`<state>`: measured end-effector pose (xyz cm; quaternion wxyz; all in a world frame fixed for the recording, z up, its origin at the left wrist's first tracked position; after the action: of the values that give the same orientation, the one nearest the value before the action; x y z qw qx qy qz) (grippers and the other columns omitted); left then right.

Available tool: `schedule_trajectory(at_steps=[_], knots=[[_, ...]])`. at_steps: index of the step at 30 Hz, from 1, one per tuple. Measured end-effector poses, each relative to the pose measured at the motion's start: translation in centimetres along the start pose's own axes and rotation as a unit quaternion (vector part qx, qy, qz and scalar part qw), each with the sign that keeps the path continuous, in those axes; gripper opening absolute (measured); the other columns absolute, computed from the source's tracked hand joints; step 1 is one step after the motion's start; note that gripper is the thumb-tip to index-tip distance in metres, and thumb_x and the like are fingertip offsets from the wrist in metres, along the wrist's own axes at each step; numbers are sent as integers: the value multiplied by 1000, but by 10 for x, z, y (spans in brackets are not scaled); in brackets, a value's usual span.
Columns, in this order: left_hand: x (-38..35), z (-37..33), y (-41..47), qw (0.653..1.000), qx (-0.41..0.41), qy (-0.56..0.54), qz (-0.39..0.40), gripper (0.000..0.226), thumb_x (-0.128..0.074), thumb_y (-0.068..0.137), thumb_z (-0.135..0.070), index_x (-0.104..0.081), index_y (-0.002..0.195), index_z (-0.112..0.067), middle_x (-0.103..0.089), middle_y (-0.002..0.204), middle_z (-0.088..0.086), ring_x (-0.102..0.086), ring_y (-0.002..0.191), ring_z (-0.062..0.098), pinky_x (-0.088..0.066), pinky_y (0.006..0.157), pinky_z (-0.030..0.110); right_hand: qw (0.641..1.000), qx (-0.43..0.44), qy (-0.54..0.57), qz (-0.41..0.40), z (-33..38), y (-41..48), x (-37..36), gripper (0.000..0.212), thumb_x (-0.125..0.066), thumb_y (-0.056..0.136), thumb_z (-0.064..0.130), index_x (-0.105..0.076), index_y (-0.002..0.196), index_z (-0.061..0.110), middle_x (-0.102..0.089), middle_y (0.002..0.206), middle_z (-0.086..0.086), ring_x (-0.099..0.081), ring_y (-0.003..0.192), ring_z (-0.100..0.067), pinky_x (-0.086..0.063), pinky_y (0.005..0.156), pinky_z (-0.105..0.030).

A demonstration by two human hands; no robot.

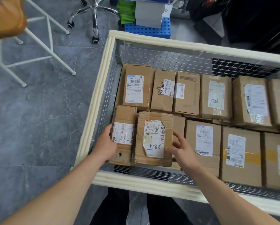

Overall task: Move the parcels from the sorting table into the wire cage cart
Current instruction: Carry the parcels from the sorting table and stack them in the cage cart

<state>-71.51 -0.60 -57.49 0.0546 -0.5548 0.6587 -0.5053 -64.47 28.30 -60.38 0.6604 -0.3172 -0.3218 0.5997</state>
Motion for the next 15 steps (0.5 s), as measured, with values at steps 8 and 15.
schedule_trajectory(at_steps=[8,15], knots=[[16,-51,-41,996,-58,73,-9,69,-64,91,2,-36,152,-17,-48,145,4,-49,124,19,-36,91,23,999,5,-26,-32,29,-36,24,75,-73,88,17,-38,151,38,-51,140,-7,-51,127,-25,-50,79,-37],[35,-119,-95,982,-125,140,-10,70,-66,95,-24,-31,155,-22,-29,160,1,-37,143,22,-32,115,39,992,64,-86,-64,99,-102,47,71,-73,84,24,-46,150,27,-52,148,-7,-51,134,-25,-44,109,-50]])
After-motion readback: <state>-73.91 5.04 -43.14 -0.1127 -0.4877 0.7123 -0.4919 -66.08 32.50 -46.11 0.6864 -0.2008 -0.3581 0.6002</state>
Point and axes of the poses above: each hand's wrist, its own y-axis towards the middle knuckle, its own x-axis out of the back of the hand, z = x × y, the point moved 10 cm from there along y, towards the middle knuckle
